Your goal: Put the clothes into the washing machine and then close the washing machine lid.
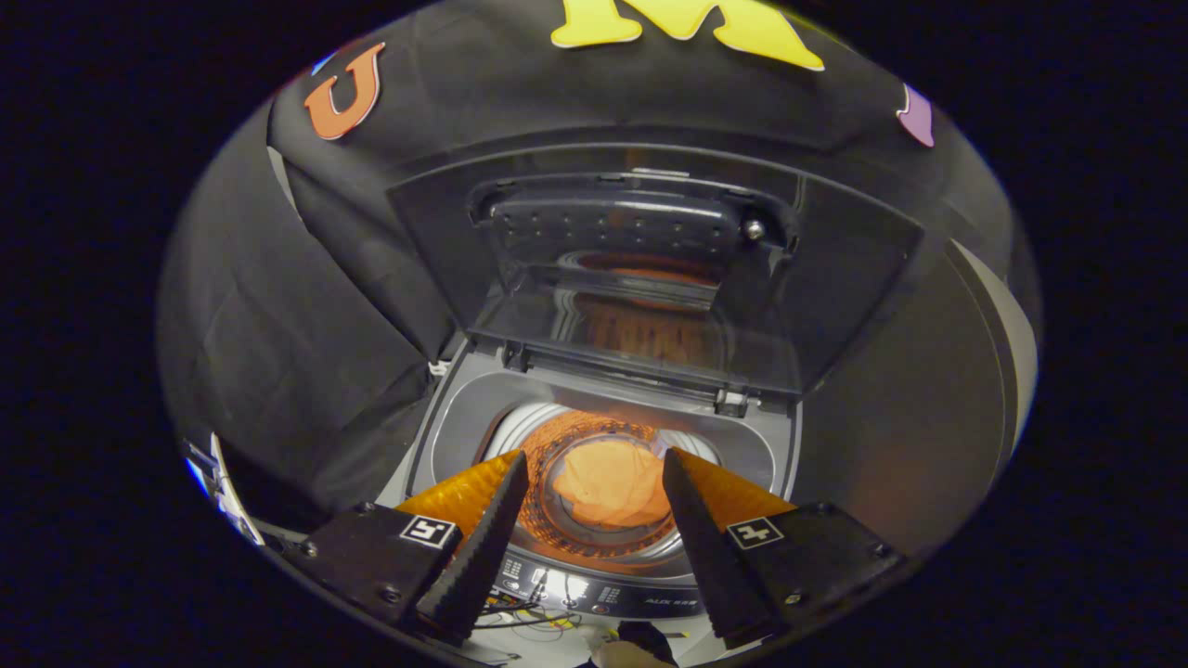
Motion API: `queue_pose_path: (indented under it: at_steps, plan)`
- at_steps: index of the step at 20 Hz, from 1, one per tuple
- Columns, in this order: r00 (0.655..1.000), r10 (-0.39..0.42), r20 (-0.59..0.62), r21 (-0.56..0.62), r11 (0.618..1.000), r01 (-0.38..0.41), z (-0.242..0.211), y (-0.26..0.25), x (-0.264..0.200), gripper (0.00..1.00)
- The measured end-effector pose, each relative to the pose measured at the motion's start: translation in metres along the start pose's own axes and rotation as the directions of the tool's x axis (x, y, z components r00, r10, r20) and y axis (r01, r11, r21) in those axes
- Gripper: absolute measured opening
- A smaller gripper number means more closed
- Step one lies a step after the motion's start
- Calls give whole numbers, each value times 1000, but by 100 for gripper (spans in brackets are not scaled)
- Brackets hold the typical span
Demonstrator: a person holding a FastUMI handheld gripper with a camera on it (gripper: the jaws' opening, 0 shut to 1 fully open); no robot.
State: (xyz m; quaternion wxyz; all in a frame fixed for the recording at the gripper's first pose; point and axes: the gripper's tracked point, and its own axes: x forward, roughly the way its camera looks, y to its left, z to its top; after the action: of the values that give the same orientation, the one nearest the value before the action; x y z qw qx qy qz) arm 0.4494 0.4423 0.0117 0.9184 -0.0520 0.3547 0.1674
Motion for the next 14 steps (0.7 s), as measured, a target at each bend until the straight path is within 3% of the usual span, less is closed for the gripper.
queue_pose_path:
  at_steps: [8, 14]
  plan:
    - [988, 2, 155, -40, 999, 5, 45, 3, -44, 91]
    - [957, 30, 289, -106, 994, 1, 87, 19, -83, 91]
